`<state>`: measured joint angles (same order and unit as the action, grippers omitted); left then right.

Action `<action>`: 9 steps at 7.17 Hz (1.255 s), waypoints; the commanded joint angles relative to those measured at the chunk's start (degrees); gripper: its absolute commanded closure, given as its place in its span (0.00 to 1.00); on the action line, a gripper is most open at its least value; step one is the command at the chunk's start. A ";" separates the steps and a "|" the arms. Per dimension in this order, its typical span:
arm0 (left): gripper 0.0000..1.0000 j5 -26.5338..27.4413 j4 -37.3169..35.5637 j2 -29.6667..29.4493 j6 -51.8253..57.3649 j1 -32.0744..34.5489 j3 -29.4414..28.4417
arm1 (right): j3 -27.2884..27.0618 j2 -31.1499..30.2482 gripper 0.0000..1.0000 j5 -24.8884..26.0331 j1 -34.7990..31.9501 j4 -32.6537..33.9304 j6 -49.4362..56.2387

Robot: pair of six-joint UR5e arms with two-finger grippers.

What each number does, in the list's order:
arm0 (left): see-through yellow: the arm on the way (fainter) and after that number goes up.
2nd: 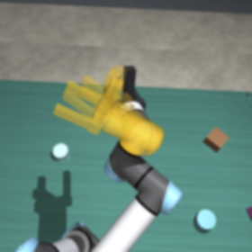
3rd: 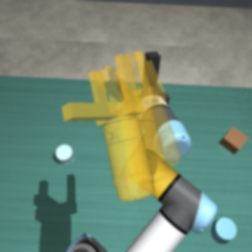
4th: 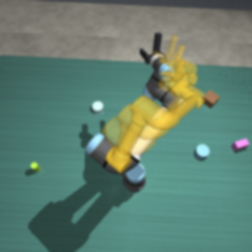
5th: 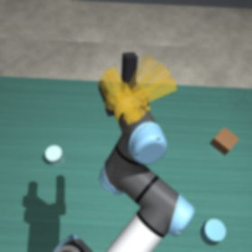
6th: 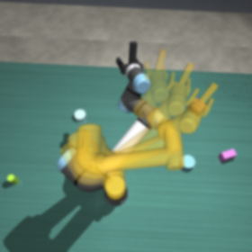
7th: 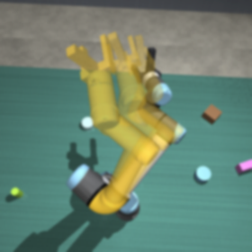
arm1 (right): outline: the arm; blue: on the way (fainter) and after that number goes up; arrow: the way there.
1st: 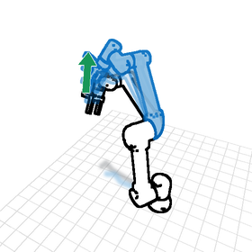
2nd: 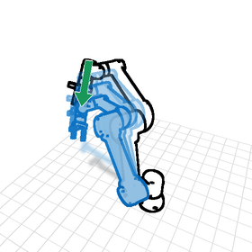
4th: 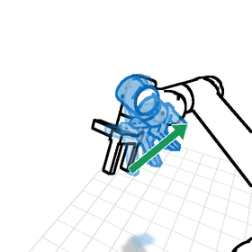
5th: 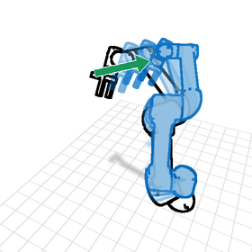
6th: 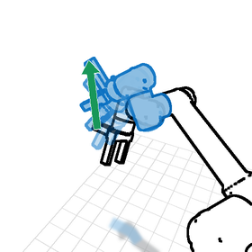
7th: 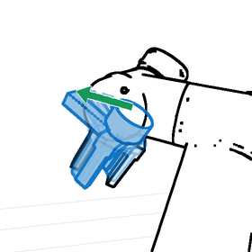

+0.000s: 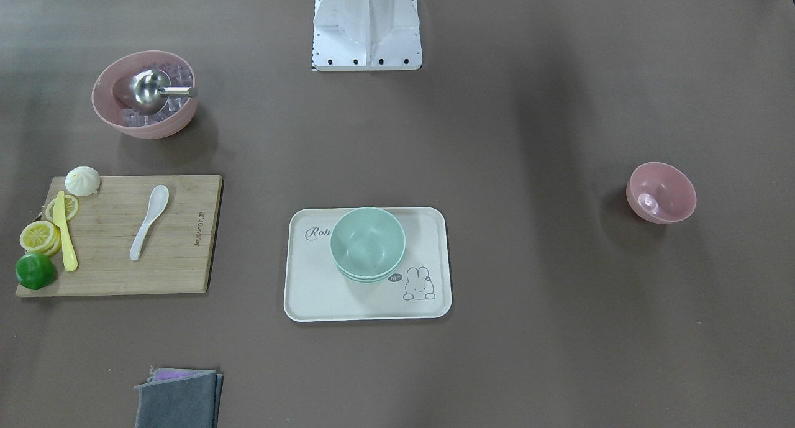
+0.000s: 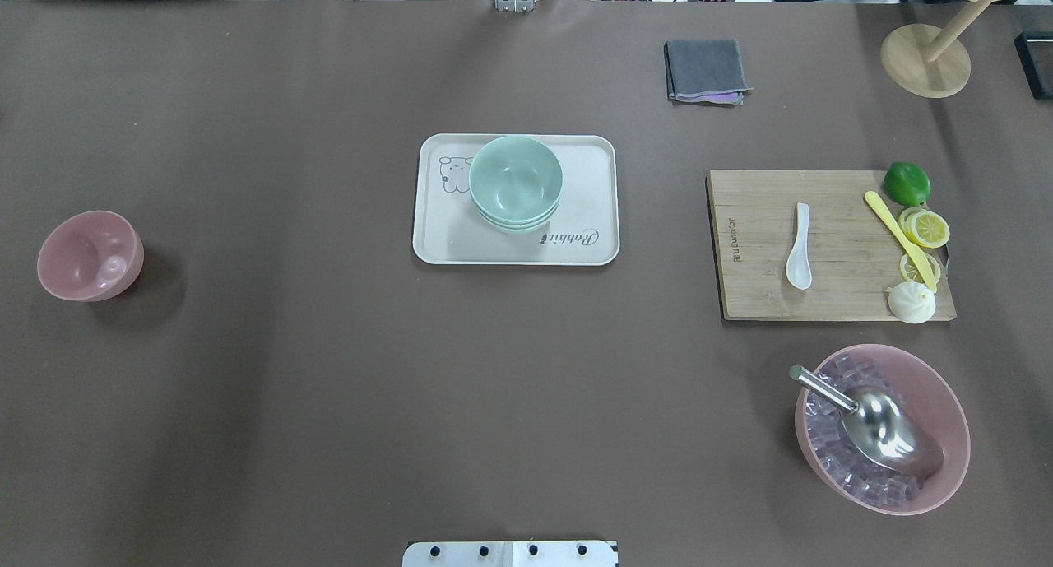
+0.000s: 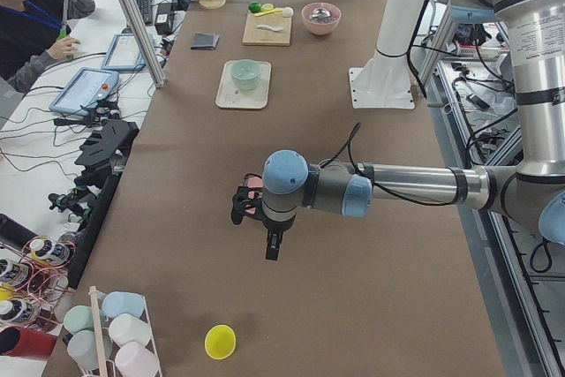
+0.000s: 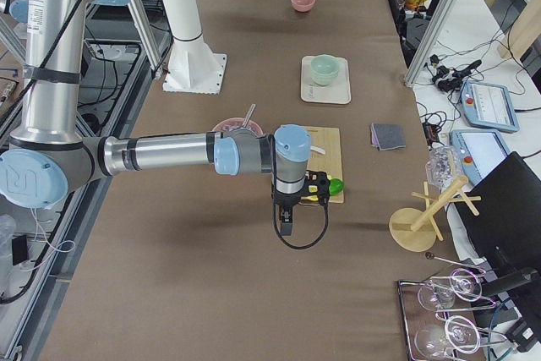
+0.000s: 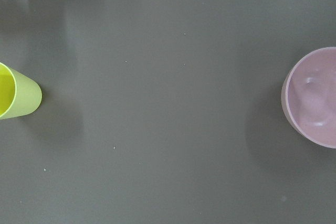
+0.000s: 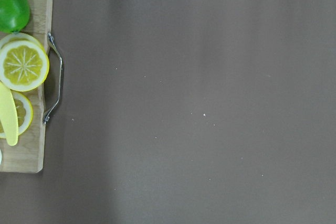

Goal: Stack pink bowl on green and place spoon

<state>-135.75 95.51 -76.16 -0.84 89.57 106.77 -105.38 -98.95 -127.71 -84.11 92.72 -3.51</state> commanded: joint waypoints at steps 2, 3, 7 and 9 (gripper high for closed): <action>0.02 1.80 0.03 0.66 1.28 0.51 0.81 | -0.17 0.16 0.00 -0.26 0.00 0.00 0.00; 0.02 1.80 0.12 0.49 1.28 0.51 0.90 | -3.31 -0.10 0.00 -0.35 0.00 0.17 0.09; 0.02 1.80 0.12 -1.52 1.19 0.60 0.55 | -4.66 2.08 0.00 -0.18 0.09 0.00 -0.18; 0.02 1.72 0.12 -4.24 1.02 0.51 0.90 | -5.44 3.76 0.00 0.09 0.00 0.00 -0.70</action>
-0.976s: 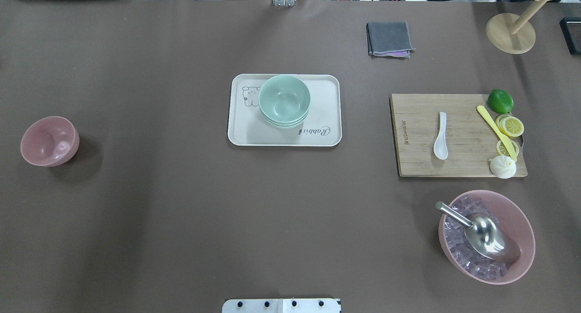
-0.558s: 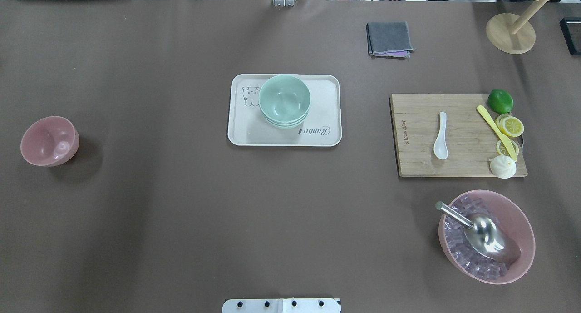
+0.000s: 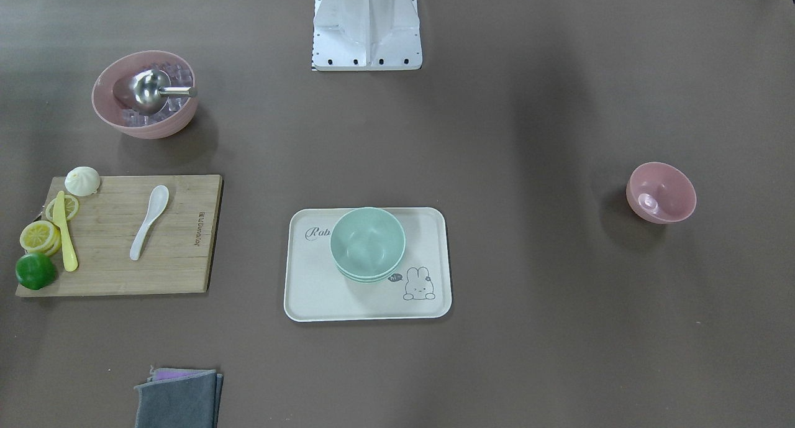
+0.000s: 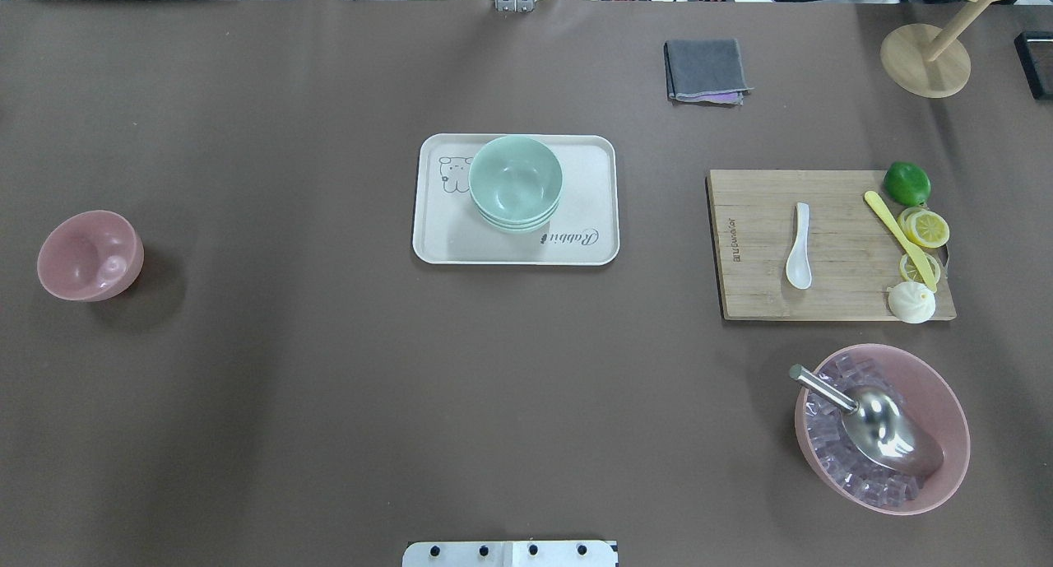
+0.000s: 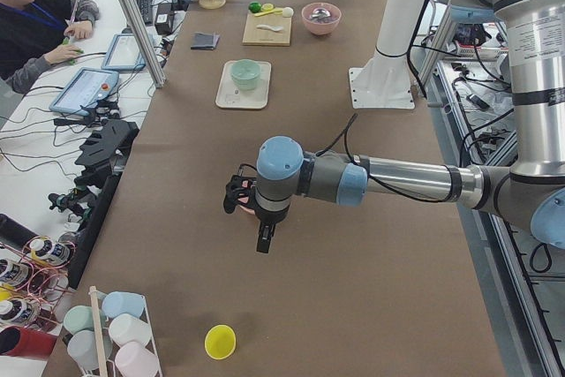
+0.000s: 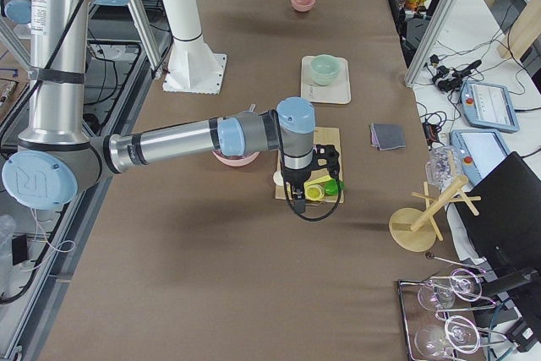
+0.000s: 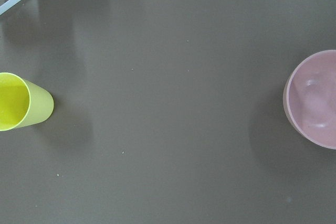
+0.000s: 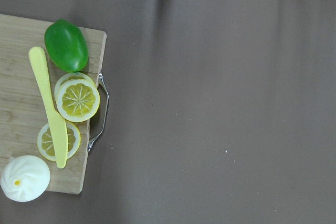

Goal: Stack pink bowl on green and place spoon

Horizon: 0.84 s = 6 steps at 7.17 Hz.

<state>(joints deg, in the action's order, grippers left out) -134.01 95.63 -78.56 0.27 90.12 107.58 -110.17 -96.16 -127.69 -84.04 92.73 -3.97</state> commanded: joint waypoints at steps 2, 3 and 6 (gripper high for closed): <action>0.02 1.72 2.09 -9.82 -0.36 -0.03 -1.48 | -2.75 5.25 0.00 0.16 -0.08 -0.01 -0.25; 0.02 3.21 3.59 -11.60 -0.71 -0.03 -3.50 | -3.64 6.58 0.00 0.07 -0.08 0.08 -0.42; 0.02 2.52 10.84 -10.57 -0.36 -0.12 -7.88 | -3.30 6.25 0.00 -0.10 -0.08 0.08 0.37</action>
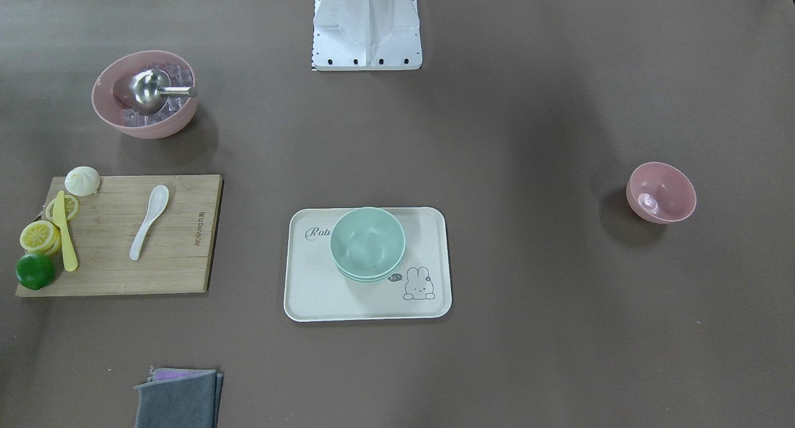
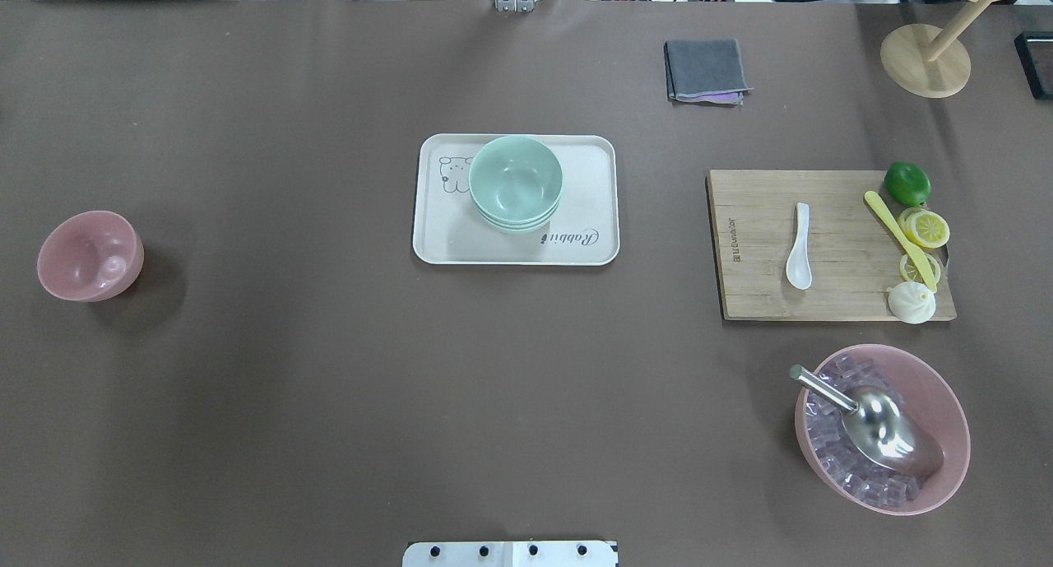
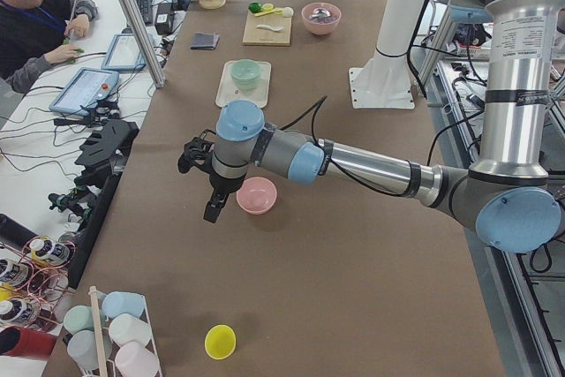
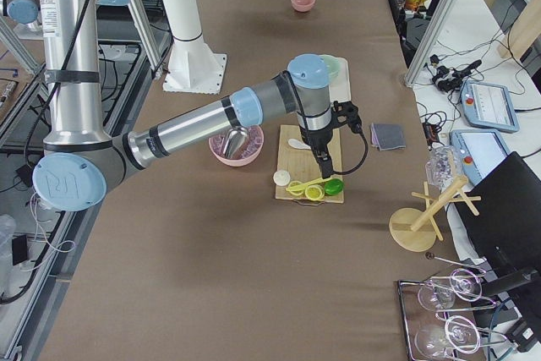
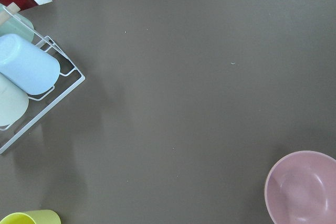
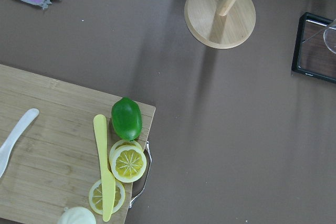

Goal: Stack pink bowl on green and place spoon

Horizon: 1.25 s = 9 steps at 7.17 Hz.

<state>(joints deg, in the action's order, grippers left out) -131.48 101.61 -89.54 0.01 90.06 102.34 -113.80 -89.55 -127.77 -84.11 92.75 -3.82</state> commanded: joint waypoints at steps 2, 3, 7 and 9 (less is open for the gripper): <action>0.02 0.61 14.31 -0.28 -1.33 -1.28 -5.30 | 0.33 -0.19 0.00 0.06 2.09 -0.02 -0.48; 0.02 0.70 14.23 -0.29 -1.59 -4.25 -6.17 | 1.03 0.25 0.00 0.06 5.76 0.06 -0.57; 0.02 0.61 17.11 -0.29 -14.64 -14.27 -11.10 | 3.40 0.70 0.00 0.41 13.26 -4.48 -10.82; 0.02 0.70 27.79 -0.29 -23.00 -19.46 -16.52 | 3.41 0.52 0.00 0.50 14.76 -6.09 -14.80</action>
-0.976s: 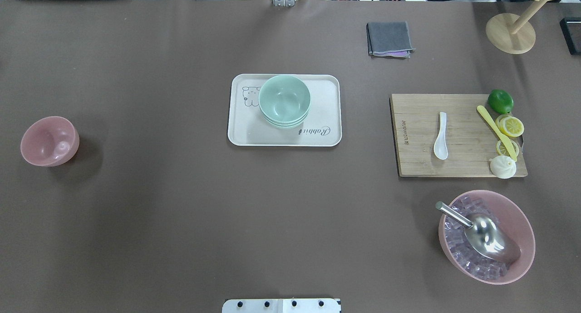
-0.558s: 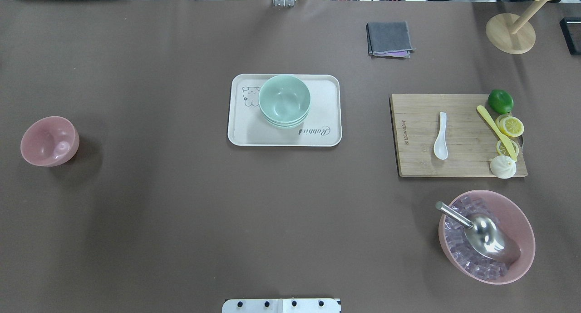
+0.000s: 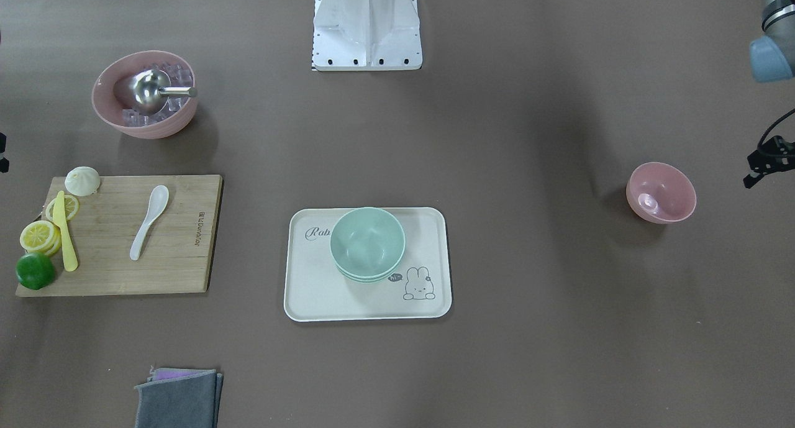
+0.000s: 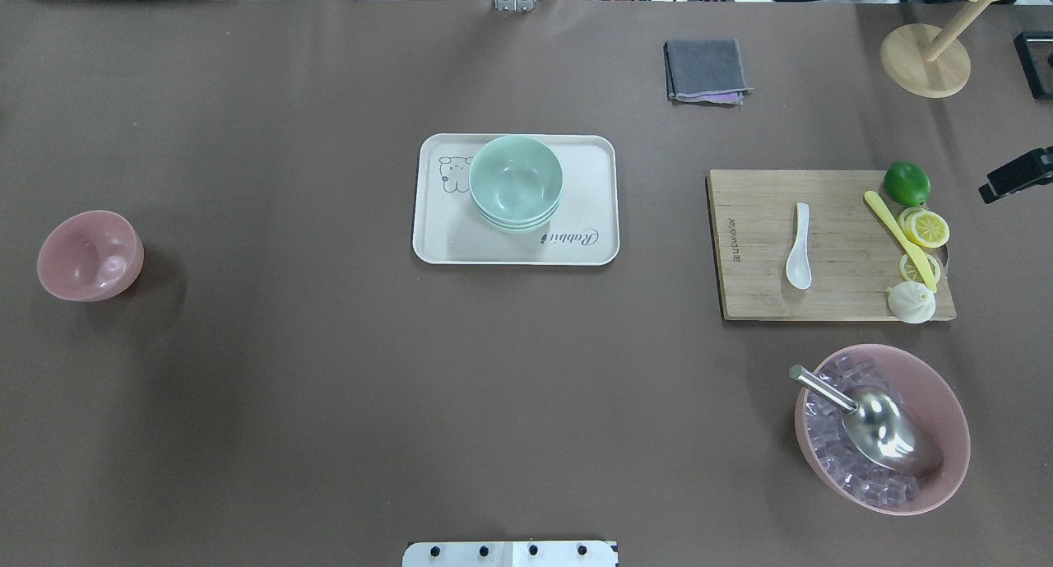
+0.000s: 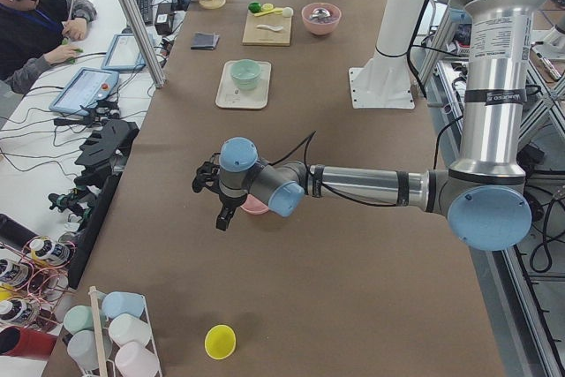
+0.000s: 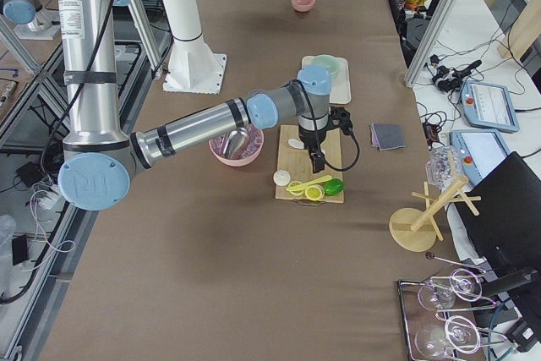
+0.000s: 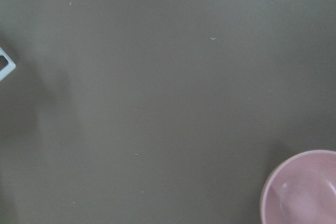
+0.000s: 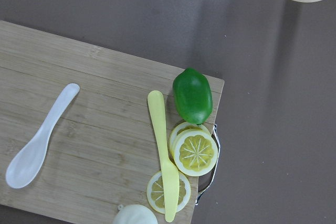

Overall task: Stack pink bowl on green and place spoon
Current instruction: 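Lower the left gripper to the pink bowl rim and grasp it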

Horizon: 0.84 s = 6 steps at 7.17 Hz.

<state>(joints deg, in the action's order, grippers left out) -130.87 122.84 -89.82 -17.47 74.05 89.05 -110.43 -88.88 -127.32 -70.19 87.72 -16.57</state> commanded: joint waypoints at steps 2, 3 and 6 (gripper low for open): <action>0.02 2.27 15.04 0.00 -11.95 -7.58 -7.04 | 0.04 -0.42 0.00 0.05 0.85 -1.15 -2.07; 0.07 3.68 15.41 0.00 -12.50 -9.00 -7.22 | 0.04 -0.42 0.00 0.05 0.85 -1.15 -2.07; 0.49 3.78 17.16 0.00 -12.24 -10.24 -7.66 | -0.04 -0.51 0.00 0.05 0.85 -1.15 -2.07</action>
<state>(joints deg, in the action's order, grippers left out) -127.25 139.04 -89.83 -29.71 64.51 81.61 -110.47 -89.32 -127.26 -69.35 86.57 -18.63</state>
